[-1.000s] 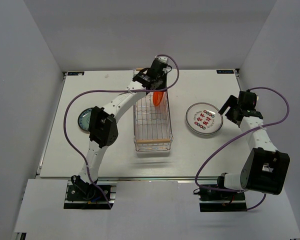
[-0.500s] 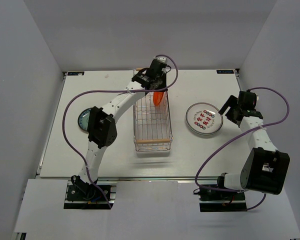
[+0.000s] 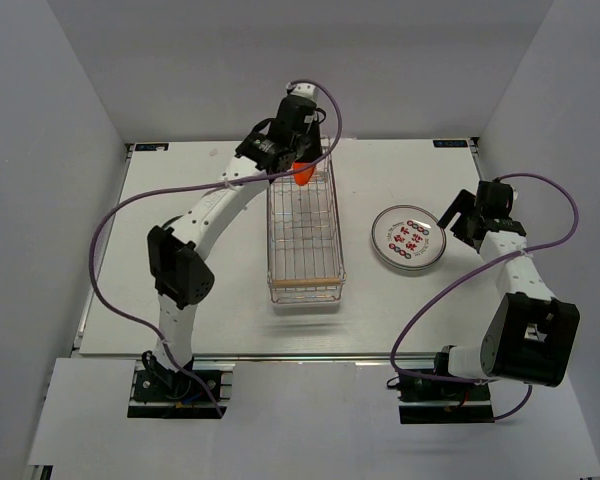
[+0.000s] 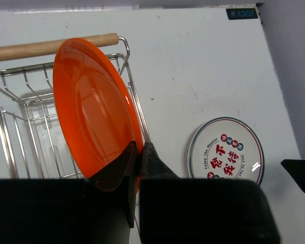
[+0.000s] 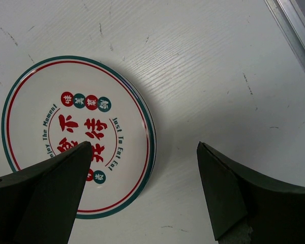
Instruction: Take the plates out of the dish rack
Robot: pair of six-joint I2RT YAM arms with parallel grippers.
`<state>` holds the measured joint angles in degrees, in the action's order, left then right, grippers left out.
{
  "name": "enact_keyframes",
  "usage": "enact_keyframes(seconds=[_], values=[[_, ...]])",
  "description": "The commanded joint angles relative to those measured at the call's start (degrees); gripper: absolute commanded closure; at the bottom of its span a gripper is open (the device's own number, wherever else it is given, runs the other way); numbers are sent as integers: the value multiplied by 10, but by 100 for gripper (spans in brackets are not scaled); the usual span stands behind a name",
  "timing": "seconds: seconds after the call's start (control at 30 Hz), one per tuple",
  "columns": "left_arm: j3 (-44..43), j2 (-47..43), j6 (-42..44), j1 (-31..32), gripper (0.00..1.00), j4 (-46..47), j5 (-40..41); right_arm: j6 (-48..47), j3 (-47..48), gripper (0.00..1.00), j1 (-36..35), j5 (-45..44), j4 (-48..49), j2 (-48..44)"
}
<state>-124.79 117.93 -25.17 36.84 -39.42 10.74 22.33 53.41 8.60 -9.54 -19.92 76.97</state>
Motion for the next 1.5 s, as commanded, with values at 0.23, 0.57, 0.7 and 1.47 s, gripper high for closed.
enact_keyframes(seconds=[0.23,0.57,0.7,1.47], values=[[86,-183,28,-2,100,-4,121,5,26,11,1,3,0,4],[236,-186,-107,-81,100,-128,403,5,21,11,0,17,6,0],[295,-153,-138,-131,100,-142,387,6,21,11,1,15,8,3],[313,-18,-130,-224,92,-112,317,2,44,11,0,5,-10,51]])
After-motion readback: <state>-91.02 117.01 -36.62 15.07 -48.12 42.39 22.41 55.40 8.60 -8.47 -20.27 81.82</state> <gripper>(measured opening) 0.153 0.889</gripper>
